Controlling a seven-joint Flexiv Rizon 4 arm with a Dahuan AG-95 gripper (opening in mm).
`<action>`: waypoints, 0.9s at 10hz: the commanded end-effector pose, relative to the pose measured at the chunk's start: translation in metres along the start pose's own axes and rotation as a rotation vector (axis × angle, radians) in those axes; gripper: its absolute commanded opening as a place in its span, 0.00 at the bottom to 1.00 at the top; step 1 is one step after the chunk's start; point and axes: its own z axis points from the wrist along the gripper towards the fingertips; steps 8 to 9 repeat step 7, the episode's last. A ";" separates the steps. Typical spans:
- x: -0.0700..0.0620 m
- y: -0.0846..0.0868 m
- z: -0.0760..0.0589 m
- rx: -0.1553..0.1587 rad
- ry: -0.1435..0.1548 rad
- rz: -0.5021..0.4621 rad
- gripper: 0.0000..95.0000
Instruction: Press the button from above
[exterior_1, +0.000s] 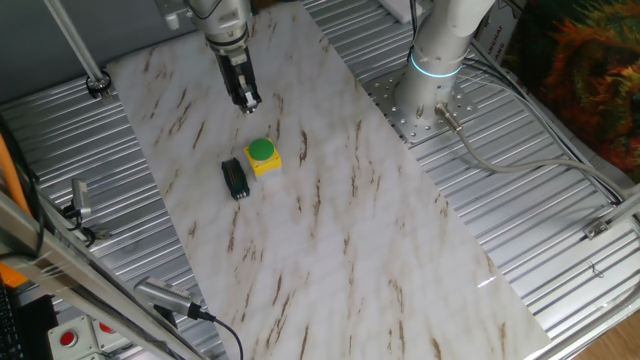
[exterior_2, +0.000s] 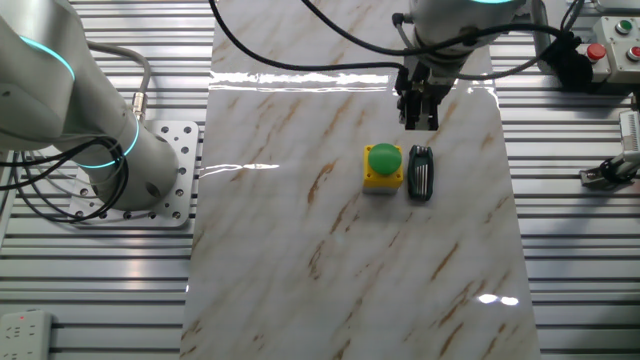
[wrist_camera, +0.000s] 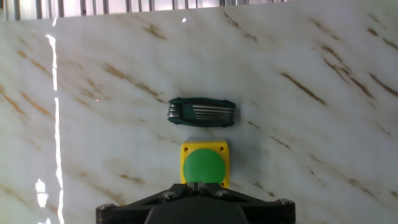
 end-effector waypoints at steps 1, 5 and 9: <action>0.001 0.000 0.000 0.000 0.001 0.003 0.00; -0.001 0.002 -0.003 0.002 0.003 0.004 0.00; -0.001 0.002 -0.004 0.003 0.009 0.004 0.00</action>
